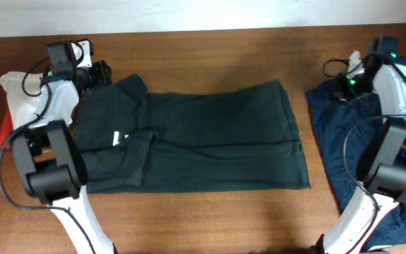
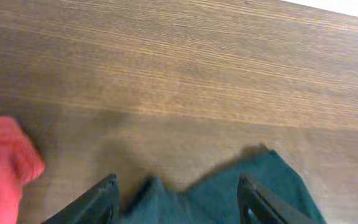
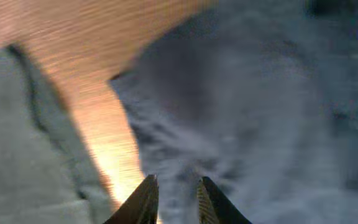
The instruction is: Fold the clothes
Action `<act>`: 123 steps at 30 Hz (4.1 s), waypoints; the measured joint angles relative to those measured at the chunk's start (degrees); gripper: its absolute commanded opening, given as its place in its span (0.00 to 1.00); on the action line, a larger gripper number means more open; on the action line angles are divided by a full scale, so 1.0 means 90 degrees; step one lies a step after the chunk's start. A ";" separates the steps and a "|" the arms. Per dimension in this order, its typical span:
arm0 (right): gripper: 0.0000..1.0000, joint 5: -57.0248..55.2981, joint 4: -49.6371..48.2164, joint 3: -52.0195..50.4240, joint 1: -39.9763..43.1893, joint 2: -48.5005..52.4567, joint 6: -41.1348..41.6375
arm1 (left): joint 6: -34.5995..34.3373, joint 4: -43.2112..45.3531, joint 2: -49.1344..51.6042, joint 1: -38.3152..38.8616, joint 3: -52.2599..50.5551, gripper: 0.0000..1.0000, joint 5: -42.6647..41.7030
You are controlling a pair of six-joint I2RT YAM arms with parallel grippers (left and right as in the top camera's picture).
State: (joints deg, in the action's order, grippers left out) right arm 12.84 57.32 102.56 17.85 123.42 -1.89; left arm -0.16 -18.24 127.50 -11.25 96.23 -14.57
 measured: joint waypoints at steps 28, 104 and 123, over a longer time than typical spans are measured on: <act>0.20 -0.0493 -0.3038 0.0032 -0.1999 0.1212 0.0272 | 0.0070 -0.3672 -0.0651 0.0005 0.0559 0.00 -0.0051; 0.40 -0.0816 0.2858 -0.1732 -0.1236 -0.0542 0.0486 | -0.0716 -0.4758 -0.1940 0.1047 -0.1324 0.45 0.0697; 0.40 -0.0816 0.2931 -0.1732 -0.1236 -0.0542 0.0478 | -0.0862 -0.5243 -0.1404 0.1392 -0.1370 0.01 0.0763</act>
State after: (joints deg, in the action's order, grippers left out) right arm 5.50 83.70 86.98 6.72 118.54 2.42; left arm -7.92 -65.43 114.87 1.28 83.90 -7.70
